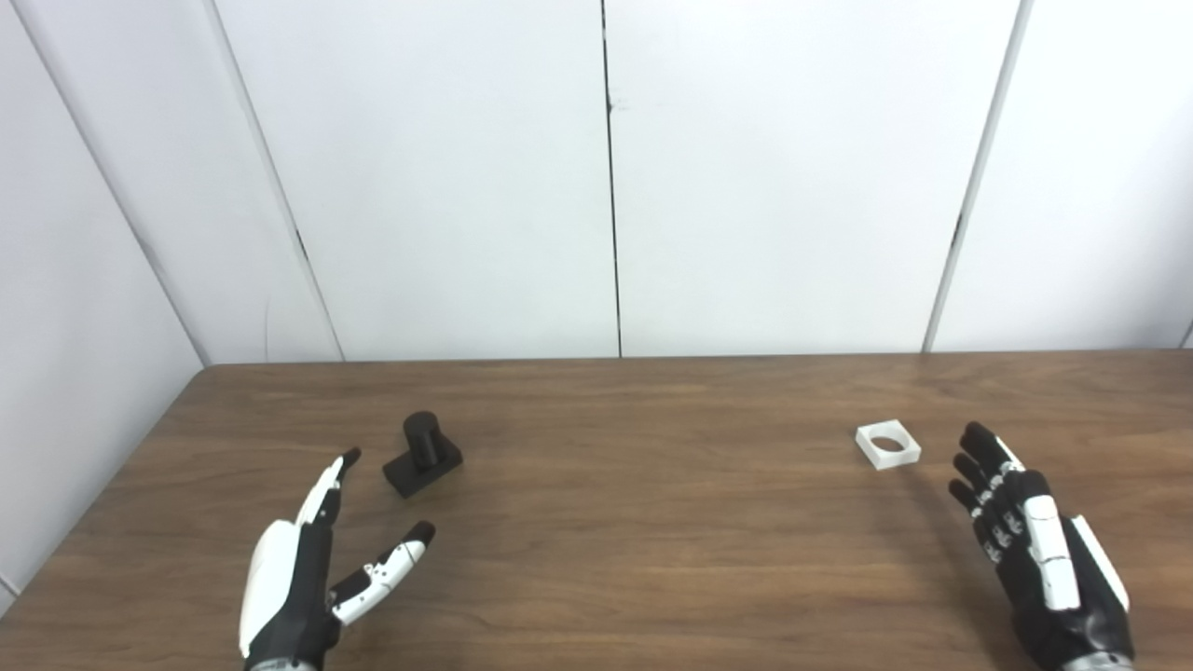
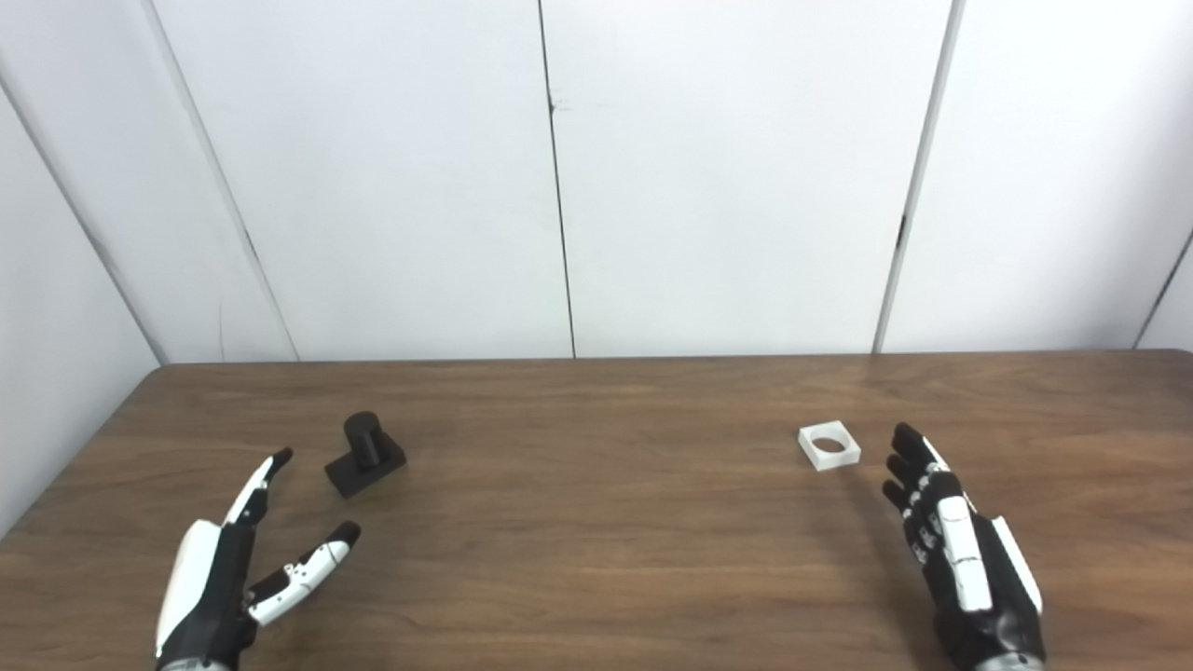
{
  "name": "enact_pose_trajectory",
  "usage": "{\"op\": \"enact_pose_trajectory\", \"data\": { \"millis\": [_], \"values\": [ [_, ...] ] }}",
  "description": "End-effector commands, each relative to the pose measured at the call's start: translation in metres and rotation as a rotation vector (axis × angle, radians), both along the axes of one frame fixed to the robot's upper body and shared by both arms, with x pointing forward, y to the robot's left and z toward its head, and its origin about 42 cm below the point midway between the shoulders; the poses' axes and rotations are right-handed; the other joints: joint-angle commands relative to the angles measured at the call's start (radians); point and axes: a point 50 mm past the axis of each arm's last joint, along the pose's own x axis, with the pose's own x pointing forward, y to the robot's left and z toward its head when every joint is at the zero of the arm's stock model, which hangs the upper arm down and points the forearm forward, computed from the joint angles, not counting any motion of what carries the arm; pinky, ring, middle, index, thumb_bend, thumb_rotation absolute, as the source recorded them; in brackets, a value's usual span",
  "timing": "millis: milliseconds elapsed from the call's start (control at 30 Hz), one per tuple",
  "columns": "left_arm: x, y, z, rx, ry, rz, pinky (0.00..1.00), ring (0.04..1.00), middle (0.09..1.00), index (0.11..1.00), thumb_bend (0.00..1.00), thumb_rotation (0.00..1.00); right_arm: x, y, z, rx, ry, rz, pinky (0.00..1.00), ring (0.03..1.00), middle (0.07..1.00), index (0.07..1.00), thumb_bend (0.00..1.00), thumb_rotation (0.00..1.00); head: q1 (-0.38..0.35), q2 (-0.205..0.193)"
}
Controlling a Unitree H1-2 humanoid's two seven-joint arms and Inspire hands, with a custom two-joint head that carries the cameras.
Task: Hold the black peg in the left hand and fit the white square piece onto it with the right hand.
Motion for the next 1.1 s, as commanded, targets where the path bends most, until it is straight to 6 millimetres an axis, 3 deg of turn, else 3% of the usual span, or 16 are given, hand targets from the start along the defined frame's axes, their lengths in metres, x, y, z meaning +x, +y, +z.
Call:
{"op": "enact_pose_trajectory", "data": {
  "millis": [0,433,1067],
  "values": [
    [0.015,0.008,0.019,0.115,-0.080,0.010,0.91,0.967,0.938,0.907,0.70,0.41,-0.010,0.003,-0.020,0.018,0.044,0.000,0.95,0.974,0.968,0.926,0.56,0.94,0.001,-0.001],
    [0.053,0.029,0.016,0.307,-0.002,0.040,0.96,0.956,0.913,0.813,0.78,0.42,-0.014,0.003,-0.026,-0.003,0.053,-0.018,0.92,0.964,0.960,0.919,0.58,0.96,0.003,-0.009],
    [0.097,0.035,0.014,0.323,0.058,0.034,0.95,0.953,0.911,0.782,0.76,0.48,-0.022,0.002,-0.034,0.003,0.062,-0.027,0.90,0.948,0.944,0.911,0.57,0.95,0.000,-0.021]
  ]
}}
